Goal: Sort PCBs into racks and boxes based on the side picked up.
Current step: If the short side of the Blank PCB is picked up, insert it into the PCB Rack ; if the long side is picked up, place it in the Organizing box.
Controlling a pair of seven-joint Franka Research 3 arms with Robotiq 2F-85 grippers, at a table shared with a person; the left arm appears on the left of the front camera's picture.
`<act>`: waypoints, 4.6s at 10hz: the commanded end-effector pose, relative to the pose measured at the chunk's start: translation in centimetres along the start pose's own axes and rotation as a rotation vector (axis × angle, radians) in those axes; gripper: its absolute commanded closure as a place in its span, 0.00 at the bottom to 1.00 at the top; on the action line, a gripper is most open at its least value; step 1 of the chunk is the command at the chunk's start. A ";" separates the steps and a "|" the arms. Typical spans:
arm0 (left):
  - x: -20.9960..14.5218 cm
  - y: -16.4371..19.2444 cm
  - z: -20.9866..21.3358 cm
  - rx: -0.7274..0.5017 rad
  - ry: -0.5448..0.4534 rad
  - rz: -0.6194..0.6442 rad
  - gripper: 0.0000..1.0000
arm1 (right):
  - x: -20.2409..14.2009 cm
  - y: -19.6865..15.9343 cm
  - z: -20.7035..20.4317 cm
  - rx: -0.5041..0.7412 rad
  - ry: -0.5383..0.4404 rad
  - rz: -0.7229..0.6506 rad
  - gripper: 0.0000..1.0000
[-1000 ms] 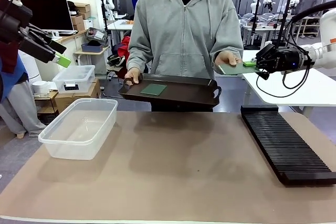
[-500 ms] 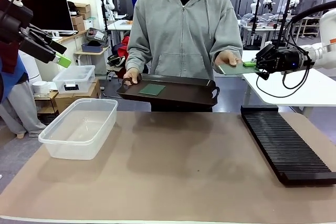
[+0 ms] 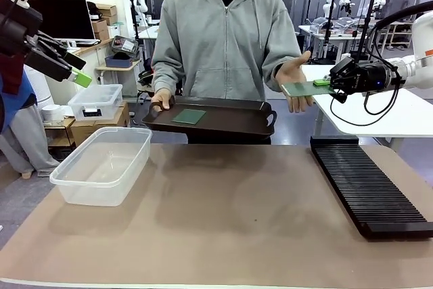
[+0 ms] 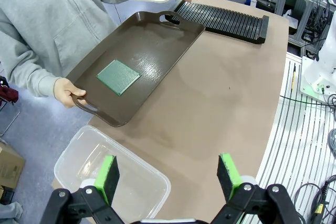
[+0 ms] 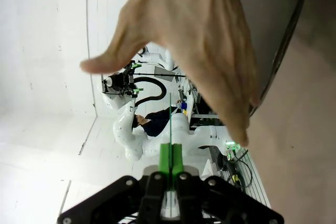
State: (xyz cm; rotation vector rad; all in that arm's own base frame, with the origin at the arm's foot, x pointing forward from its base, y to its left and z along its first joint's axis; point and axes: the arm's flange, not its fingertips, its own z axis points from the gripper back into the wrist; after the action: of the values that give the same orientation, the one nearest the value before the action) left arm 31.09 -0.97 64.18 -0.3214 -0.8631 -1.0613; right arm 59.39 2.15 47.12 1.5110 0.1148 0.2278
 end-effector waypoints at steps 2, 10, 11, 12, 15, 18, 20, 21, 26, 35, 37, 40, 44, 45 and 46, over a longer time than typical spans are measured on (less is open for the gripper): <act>0.0 0.0 -0.1 0.000 -0.001 0.000 0.00 | 0.0 0.0 0.1 -0.002 0.000 -0.001 1.00; 0.0 0.0 -0.1 0.000 -0.001 0.000 0.00 | -0.3 0.1 0.5 -0.011 0.002 0.046 0.98; 0.0 0.0 -0.1 0.000 -0.001 0.000 0.00 | -0.6 0.4 1.5 -0.018 0.012 0.117 0.98; 0.0 0.0 -0.1 0.000 -0.001 0.000 0.00 | -1.1 0.7 3.1 -0.050 0.052 0.253 0.98; 0.0 0.0 -0.1 0.000 -0.001 0.000 0.00 | -4.3 1.8 7.1 -0.120 0.036 0.643 0.98; 0.0 0.0 -0.1 0.000 -0.001 0.000 0.00 | -7.0 2.1 11.2 -0.268 -0.056 0.861 0.98; 0.0 0.0 -0.1 0.000 -0.001 0.000 0.00 | -8.0 1.0 13.8 -0.375 -0.142 0.905 0.98; 0.0 0.0 -0.1 0.000 -0.001 0.000 0.00 | -8.0 0.5 14.9 -0.396 -0.181 0.902 0.98; 0.0 0.0 -0.1 0.000 -0.001 0.000 0.00 | -8.0 0.3 16.6 -0.380 -0.177 0.883 0.98; 0.0 0.0 -0.1 0.000 -0.001 0.000 0.00 | -2.6 -4.4 20.7 -0.403 0.067 1.417 0.98; 0.0 0.0 -0.1 0.000 -0.001 0.000 0.00 | -1.7 -5.7 21.5 -0.372 0.101 1.443 0.98; 0.0 0.0 -0.1 0.000 -0.001 0.000 0.00 | -2.4 -5.7 20.8 -0.412 0.056 1.433 0.98; 0.0 0.0 -0.1 0.000 -0.001 0.000 0.00 | -1.2 -7.7 21.6 -0.311 0.129 1.414 0.98; 0.0 0.0 -0.1 0.000 -0.001 0.000 0.00 | -0.9 -8.7 21.0 -0.311 0.177 1.457 0.98; 0.0 0.0 -0.1 0.000 -0.001 0.000 0.00 | -0.8 -9.0 20.9 -0.302 0.223 1.459 0.98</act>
State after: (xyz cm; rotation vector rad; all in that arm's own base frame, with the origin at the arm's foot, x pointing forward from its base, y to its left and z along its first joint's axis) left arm 31.09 -0.99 64.19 -0.3210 -0.8630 -1.0617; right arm 63.25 -18.49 39.25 1.0027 -0.8739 1.4064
